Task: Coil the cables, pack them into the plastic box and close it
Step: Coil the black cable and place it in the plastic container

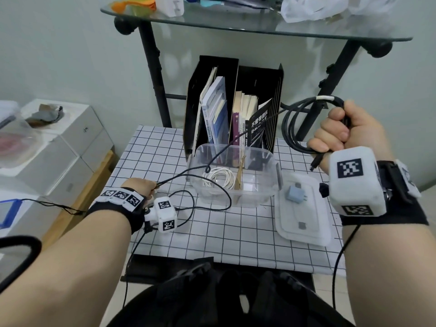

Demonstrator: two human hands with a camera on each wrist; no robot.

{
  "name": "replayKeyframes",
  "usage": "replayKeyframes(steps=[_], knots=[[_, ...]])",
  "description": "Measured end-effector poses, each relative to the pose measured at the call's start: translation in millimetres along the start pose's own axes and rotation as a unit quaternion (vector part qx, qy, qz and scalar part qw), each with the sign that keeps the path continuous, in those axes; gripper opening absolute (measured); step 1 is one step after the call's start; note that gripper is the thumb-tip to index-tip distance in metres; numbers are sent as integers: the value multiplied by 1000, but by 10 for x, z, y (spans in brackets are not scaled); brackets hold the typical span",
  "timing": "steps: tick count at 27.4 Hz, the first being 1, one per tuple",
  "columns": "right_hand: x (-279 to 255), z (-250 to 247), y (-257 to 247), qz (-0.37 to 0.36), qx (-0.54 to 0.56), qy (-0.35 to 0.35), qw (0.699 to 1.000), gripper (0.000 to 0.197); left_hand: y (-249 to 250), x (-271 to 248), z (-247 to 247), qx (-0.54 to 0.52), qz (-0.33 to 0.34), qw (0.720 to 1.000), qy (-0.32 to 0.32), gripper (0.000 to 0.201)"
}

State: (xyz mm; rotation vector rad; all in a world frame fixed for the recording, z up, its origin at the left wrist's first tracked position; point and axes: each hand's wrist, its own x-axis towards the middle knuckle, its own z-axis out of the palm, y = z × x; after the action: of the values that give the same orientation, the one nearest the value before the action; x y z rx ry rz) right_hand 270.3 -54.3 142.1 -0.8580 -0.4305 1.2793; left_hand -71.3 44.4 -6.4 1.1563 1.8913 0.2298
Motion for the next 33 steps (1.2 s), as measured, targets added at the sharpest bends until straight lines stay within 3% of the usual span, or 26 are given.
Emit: replayKeyframes(steps=[1, 2, 5, 7, 11, 14, 18, 25, 29, 33], knots=[[-5, 38, -1, 4, 1, -12, 1000, 27, 52, -35, 26, 29, 17, 999, 13, 34], [-10, 71, 2, 8, 2, -24, 1000, 28, 98, -84, 52, -8, 47, 998, 43, 36], [-7, 176, 26, 19, -5, -39, 999, 31, 331, -249, 132, -136, 180, 974, 35, 28], [-2, 221, 52, 24, -7, -40, 999, 35, 511, -386, 228, -226, 221, 947, -65, 28], [33, 234, 56, 8, 5, 0, 1000, 38, 766, -754, 274, -282, 234, 857, -362, 77], [67, 171, 22, -4, 25, 41, 999, 39, 803, -846, 277, -300, 240, 800, -460, 79], [90, 91, 13, -22, 39, 91, 995, 40, 804, -835, 288, -289, 299, 794, -443, 40], [117, -14, -27, -32, 58, 132, 989, 40, 713, -726, 270, -329, 312, 762, -461, 55], [121, -20, -31, -29, 63, 137, 988, 40, 756, -764, 262, -359, 268, 773, -450, 50], [100, -6, -27, -25, 66, 140, 988, 41, 774, -782, 250, -353, 257, 785, -440, 61]])
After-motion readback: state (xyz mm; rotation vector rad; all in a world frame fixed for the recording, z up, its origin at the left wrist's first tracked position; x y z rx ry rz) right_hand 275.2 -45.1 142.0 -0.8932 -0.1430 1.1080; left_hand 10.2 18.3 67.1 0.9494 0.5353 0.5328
